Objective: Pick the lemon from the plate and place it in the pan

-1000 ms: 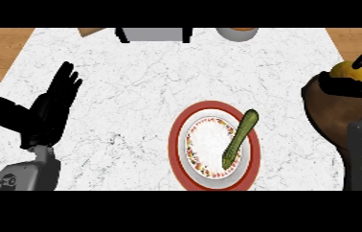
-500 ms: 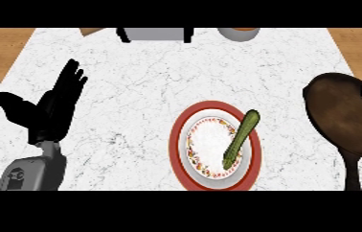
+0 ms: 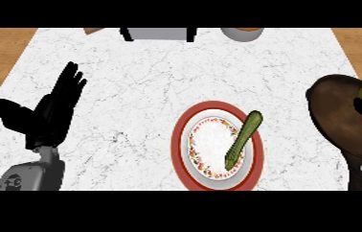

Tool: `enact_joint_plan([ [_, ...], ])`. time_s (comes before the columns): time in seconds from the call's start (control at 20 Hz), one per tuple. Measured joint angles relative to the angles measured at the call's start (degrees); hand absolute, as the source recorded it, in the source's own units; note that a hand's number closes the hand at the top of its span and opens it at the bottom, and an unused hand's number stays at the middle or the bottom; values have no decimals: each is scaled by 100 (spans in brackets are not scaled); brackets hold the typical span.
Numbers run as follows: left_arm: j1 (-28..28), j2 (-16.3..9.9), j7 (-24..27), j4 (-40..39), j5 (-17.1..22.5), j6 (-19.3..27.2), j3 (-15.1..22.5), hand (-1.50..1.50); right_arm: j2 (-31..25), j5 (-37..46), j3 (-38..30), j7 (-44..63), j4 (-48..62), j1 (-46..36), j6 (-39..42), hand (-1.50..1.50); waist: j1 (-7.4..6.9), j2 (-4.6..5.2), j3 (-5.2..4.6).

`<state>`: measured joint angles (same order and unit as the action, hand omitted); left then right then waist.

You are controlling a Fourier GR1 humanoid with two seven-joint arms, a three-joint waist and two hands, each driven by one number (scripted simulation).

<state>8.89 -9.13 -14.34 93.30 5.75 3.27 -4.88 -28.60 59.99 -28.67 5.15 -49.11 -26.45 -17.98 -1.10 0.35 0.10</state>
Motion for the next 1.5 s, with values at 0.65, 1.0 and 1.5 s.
enact_joint_plan([
  [0.65, 211, -17, -11, -222, 11, -18, -105, 0, -286, -1242, -943, -1290, 2096, -391, -321, -150, 40, -1, 3],
  [1.0, 45, -70, -19, -128, 68, -56, -200, 0, -433, -2666, -1923, -2329, 1837, -146, 204, -150, 146, -45, -2],
  [1.5, -121, -84, 5, -65, 29, -45, -244, 0, -645, -4533, -3079, -3318, 1124, 1358, 2537, -150, 292, -79, -17],
])
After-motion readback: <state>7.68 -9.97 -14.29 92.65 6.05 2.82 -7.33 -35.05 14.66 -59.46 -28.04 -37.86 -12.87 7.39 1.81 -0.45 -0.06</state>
